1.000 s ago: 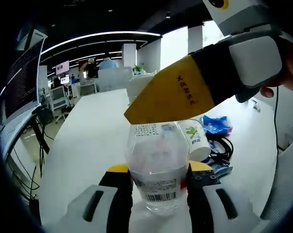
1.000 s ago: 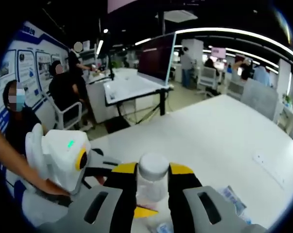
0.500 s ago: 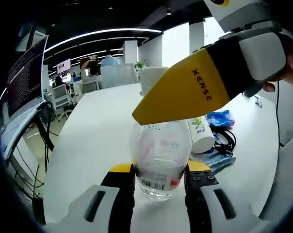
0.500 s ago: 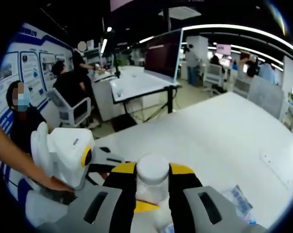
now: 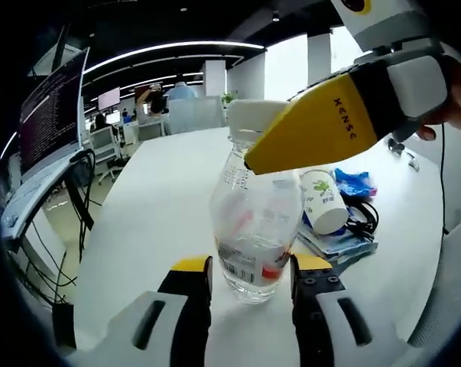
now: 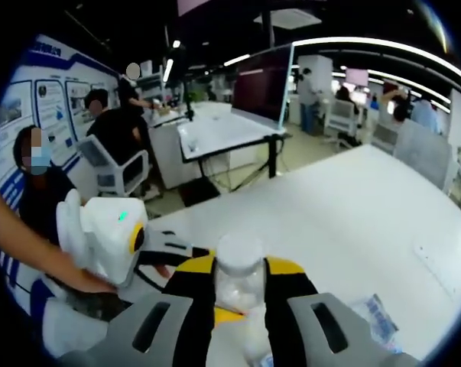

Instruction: Arrange the tabletop items into an orderly group along one side of the table until the central work area is clear of visible clutter.

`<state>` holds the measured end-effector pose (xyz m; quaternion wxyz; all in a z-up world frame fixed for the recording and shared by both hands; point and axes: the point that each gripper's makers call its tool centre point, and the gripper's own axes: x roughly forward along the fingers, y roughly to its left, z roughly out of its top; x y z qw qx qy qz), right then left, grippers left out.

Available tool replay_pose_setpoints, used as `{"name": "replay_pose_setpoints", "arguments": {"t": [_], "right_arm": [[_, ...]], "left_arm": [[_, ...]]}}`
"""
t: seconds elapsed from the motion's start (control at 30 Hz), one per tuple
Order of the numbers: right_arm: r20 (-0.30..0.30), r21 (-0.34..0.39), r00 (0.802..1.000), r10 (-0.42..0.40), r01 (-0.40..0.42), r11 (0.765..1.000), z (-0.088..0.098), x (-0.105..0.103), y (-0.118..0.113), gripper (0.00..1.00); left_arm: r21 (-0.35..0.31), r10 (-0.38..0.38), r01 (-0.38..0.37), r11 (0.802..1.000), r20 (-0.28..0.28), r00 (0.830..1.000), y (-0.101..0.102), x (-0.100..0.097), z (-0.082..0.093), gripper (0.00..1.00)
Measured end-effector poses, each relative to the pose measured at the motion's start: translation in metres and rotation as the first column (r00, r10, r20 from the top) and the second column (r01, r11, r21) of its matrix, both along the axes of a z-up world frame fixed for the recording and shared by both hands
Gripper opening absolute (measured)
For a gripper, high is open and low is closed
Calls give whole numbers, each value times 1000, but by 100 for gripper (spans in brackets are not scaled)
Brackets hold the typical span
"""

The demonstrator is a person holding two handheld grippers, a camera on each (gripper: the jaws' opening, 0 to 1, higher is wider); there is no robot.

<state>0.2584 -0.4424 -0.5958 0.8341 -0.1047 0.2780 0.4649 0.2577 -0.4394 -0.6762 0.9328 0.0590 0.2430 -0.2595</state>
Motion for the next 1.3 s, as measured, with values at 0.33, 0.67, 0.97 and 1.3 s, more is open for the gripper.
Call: {"name": "replay_pose_setpoints", "arguments": {"t": [0.33,0.67,0.97,1.3], "right_arm": [[-1,0,1000,-2,2,1000,-1,1,-2,18],[-10,7,1000,-19,19,1000,-2,1,-8,21],[-30,17,999,-40,40,999,-6,1,-17,23],[-34,28,998,-50,51,998,-5,5,-29,28]], "left_arm": [[-1,39,-39,999,15,999,17,1,10,33],[42,96,-97,994,32,995,32,3,11,33],[43,153,-154,987,26,988,49,12,12,31],[20,177,-177,984,38,984,48,15,16,42]]}}
